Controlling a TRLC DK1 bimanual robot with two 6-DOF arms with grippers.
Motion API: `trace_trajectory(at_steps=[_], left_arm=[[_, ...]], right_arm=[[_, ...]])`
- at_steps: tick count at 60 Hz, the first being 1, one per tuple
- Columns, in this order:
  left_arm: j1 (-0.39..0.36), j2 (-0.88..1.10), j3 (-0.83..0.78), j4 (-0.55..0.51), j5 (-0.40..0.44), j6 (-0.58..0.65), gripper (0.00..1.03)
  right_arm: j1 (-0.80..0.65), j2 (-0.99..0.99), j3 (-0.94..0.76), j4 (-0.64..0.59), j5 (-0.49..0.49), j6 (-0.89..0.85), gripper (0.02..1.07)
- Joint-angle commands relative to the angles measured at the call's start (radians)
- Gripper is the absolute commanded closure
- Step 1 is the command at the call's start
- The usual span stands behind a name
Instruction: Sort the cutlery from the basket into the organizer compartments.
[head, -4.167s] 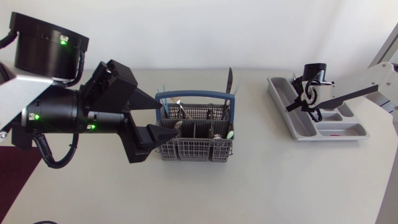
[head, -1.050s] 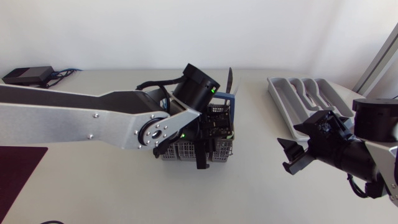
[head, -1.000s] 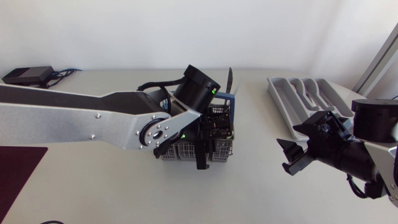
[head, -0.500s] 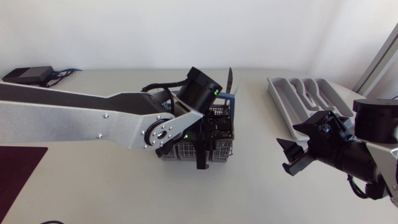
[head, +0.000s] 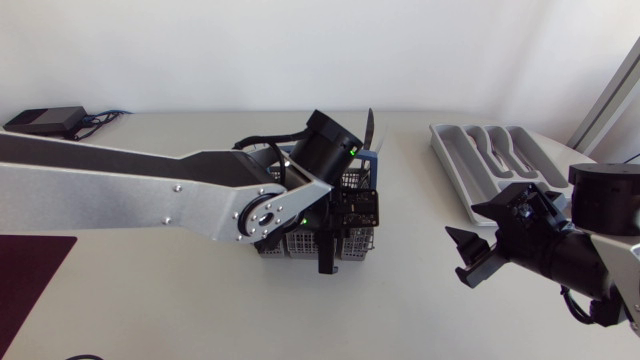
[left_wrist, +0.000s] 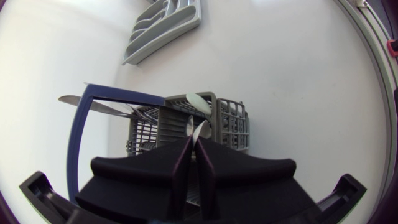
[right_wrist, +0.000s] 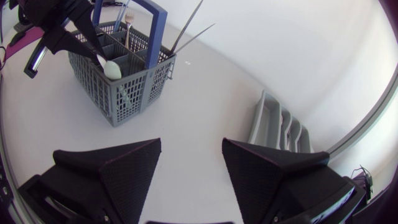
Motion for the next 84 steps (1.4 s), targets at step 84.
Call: trace_trajectory(at_steps=[84], left_arm=[[0.065,-0.032,0.461,-0.465,0.342,-1.008,1.0]], right_arm=[[0.35,-0.2,0.014,0.082,0.136,-0.01,0.37]])
